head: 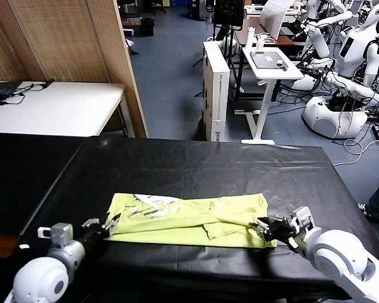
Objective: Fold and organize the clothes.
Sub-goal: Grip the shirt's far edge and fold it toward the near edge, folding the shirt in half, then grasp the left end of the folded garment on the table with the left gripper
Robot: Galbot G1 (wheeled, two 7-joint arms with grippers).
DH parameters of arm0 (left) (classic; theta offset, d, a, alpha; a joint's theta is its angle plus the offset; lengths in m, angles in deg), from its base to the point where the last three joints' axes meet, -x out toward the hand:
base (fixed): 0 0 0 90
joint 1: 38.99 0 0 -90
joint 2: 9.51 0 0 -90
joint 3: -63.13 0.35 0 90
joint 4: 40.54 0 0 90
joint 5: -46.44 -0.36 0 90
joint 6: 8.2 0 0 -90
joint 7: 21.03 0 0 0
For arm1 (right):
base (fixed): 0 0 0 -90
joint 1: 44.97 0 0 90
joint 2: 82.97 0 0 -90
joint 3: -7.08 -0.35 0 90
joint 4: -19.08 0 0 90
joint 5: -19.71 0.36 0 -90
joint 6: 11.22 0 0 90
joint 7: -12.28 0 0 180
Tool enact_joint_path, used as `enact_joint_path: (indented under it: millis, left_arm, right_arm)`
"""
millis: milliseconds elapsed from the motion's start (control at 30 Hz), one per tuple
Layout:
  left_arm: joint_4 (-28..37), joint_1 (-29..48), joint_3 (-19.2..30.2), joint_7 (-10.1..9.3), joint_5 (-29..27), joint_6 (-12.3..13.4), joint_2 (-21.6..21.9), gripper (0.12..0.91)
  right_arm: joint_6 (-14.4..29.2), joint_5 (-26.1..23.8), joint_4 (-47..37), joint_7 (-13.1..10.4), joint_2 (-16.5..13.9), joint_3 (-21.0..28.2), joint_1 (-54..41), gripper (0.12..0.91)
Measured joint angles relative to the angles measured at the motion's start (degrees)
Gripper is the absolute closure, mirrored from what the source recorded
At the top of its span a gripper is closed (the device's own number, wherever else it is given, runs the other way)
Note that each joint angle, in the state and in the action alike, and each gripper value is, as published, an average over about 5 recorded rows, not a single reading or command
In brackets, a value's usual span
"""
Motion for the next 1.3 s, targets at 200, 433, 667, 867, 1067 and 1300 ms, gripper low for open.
enact_joint_path:
  millis: [200,433,667,867,1067,1300]
  left_arm:
    - [3.4,4.0,1.4,-0.88,-0.7,1.5,-1.9,0.124]
    - [9.7,9.6,3.7,-0.55,-2.1,2.8,-4.8,0.123]
    - [15.0,13.5,4.8,-0.46,-2.2,3.4,-5.9,0.123]
    - [17.5,15.4,5.2,-0.36,-2.1,3.6,-6.0,0.123]
    - [17.8,16.2,5.4,-0.38,-1.2,3.5,-6.3,0.17]
    - [17.9,16.1,5.7,-0.41,-0.9,3.2,-6.6,0.534]
  right_arm:
    - [4.4,-2.3,-3.8,-0.9,5.6,-0.9,-2.3,0.119]
    - [6.3,-3.0,-10.4,-2.3,11.6,1.0,-7.3,0.118]
    - [6.6,-4.2,-15.8,-2.4,14.7,1.9,-9.9,0.118]
    - [6.7,-4.5,-18.0,-2.0,15.3,2.0,-10.3,0.118]
    - [6.5,-4.8,-18.6,-1.9,15.9,2.1,-9.9,0.214]
    - [6.5,-5.4,-18.3,-1.5,16.5,2.1,-8.6,0.519]
